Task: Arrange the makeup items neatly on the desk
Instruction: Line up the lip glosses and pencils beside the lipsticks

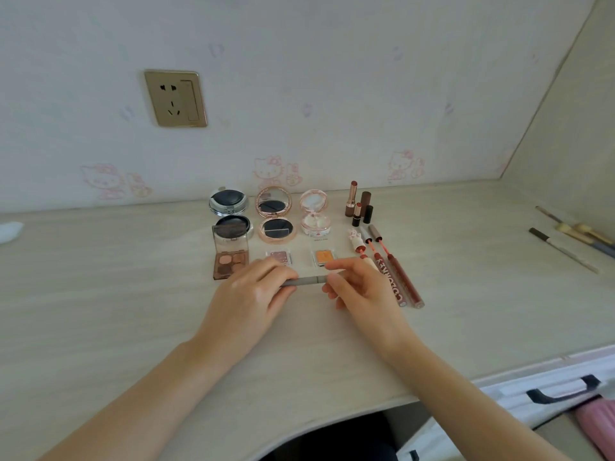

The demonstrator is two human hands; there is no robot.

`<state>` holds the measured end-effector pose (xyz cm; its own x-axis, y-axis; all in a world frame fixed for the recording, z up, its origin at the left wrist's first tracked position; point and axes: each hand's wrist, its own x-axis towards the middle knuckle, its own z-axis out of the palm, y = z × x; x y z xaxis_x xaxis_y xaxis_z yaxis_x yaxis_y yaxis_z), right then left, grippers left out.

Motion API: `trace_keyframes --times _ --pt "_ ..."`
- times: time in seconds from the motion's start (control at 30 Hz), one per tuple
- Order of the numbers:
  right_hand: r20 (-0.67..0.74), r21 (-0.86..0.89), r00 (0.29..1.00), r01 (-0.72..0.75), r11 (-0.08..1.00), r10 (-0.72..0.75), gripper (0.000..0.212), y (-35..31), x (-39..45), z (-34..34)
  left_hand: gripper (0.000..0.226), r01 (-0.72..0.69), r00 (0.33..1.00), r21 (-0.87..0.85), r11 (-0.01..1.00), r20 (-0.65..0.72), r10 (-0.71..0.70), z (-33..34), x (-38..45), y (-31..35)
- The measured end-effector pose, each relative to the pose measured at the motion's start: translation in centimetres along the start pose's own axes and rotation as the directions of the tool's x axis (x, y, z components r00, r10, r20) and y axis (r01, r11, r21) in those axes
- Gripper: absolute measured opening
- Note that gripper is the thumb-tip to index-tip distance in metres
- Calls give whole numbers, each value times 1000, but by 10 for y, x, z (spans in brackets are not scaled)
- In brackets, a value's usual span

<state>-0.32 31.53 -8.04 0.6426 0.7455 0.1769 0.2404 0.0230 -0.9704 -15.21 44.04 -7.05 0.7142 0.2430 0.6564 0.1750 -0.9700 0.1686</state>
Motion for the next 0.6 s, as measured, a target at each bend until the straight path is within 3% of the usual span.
trace_keyframes --times 0.27,0.6 --pt "33 -126 999 47 991 -43 15 2 -2 1 20 -11 1000 -14 1000 0 11 0 -5 -2" --pt "79 -148 993 102 984 -91 15 -3 -5 2 9 39 999 -16 999 -12 -40 1 -5 6"
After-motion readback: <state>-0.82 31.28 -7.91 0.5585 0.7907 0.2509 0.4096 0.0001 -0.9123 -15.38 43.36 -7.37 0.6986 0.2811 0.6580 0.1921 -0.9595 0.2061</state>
